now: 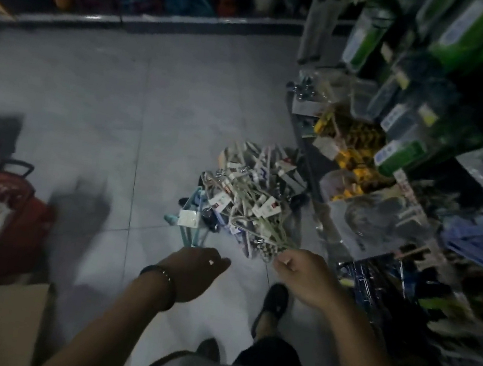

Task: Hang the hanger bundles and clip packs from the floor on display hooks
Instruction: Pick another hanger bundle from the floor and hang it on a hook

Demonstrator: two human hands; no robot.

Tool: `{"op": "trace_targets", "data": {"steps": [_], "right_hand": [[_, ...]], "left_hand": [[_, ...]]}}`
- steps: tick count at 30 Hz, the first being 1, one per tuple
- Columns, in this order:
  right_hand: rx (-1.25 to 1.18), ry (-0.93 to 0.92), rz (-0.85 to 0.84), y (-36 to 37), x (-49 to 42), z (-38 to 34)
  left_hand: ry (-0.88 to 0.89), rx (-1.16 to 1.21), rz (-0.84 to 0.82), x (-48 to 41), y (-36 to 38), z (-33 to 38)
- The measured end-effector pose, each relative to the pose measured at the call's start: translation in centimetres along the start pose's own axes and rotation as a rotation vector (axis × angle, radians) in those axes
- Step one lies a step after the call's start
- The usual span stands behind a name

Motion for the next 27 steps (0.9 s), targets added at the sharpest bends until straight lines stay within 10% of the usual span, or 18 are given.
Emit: {"op": "trace_targets", "data": {"steps": [14,27], "right_hand": [[-0.101,0.179,-0.233,-3.0,-32.9,8.1],[-0.099,0.461,-0.238,13.0,-64.0,26.9]], "left_hand": [[-0.233,0.242,-0.107,-27.8,-6.0,-2.2],[-0.427,0.663,-0.289,-65.3,12.3,-15.0]]}}
Point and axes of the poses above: each hand's wrist, its own x-axis away from the middle knuckle, its own y-axis out of the palm, z = x × y, the point moved 2 cm from there along -x, towards the middle knuckle, and after that the axes turned 6 degrees about x, right-handed, at the moved point
